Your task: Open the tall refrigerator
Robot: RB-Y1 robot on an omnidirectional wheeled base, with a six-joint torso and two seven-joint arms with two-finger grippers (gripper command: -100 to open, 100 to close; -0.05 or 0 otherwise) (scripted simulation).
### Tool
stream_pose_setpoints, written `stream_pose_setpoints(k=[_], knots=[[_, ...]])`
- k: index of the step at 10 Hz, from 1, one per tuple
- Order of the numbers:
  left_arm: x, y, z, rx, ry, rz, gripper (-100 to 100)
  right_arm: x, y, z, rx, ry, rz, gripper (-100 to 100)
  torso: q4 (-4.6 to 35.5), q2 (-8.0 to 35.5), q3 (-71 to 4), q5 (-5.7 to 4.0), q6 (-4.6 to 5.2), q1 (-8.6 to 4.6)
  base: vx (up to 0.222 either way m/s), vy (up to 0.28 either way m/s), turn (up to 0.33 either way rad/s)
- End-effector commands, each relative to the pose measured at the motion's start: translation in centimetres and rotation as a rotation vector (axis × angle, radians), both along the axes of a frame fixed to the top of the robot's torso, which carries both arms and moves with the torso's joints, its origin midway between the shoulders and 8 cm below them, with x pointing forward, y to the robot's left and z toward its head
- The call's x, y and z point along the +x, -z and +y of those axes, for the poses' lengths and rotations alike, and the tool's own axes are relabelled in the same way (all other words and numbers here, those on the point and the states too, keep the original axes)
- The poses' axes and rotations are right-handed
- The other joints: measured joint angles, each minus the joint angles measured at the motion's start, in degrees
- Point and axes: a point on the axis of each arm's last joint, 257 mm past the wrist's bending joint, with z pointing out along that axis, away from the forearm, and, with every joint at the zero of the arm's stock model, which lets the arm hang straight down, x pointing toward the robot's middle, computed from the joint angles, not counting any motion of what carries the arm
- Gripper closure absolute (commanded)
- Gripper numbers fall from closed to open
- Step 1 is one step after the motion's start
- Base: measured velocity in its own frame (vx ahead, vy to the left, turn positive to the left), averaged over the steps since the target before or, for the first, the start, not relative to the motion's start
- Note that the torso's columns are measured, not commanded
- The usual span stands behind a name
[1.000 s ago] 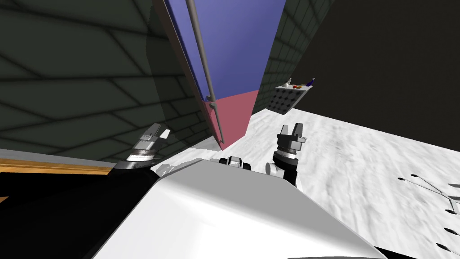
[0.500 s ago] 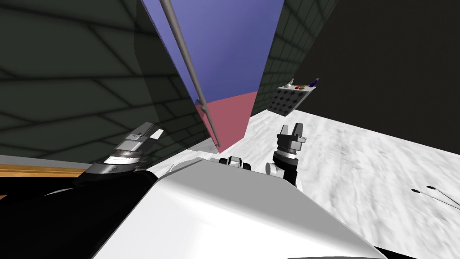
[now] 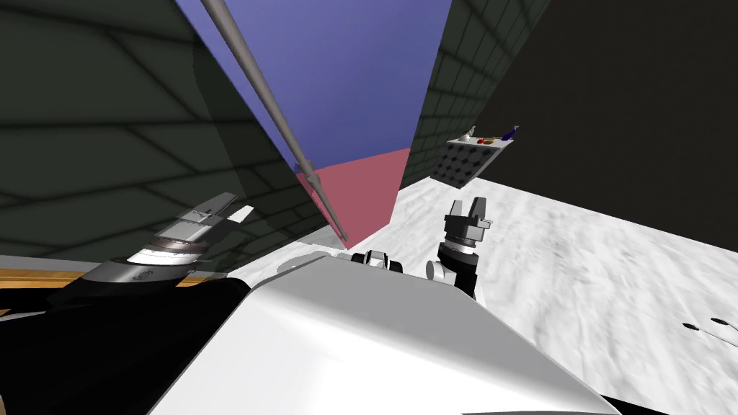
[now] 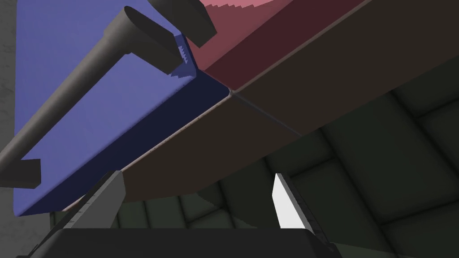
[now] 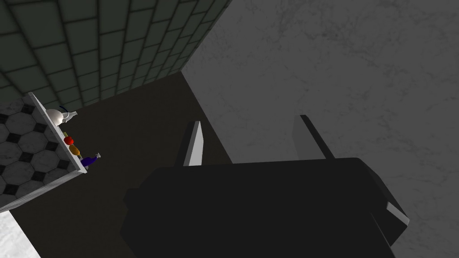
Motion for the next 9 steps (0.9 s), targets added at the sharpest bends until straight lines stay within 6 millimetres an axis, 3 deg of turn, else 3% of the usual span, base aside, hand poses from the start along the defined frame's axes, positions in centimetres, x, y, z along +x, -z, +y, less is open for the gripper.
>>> stream_pose_setpoints(k=[1, 9], knots=[[0.1, -0.7, 0.0, 0.017, 0.019, 0.038, -100, 0.0, 0.0, 0.0, 0.000, 0.000, 0.000, 0, -0.07, -0.21, -0.14, 0.01, 0.01, 0.08, 0.153, -0.083, 0.021], [1.4, -2.7, -1.6, 0.054, 0.128, 0.171, -100, 0.0, 0.0, 0.0, 0.000, 0.000, 0.000, 0, 0.03, 0.11, 0.06, 0.06, 0.00, 0.23, 0.141, -0.113, 0.040]])
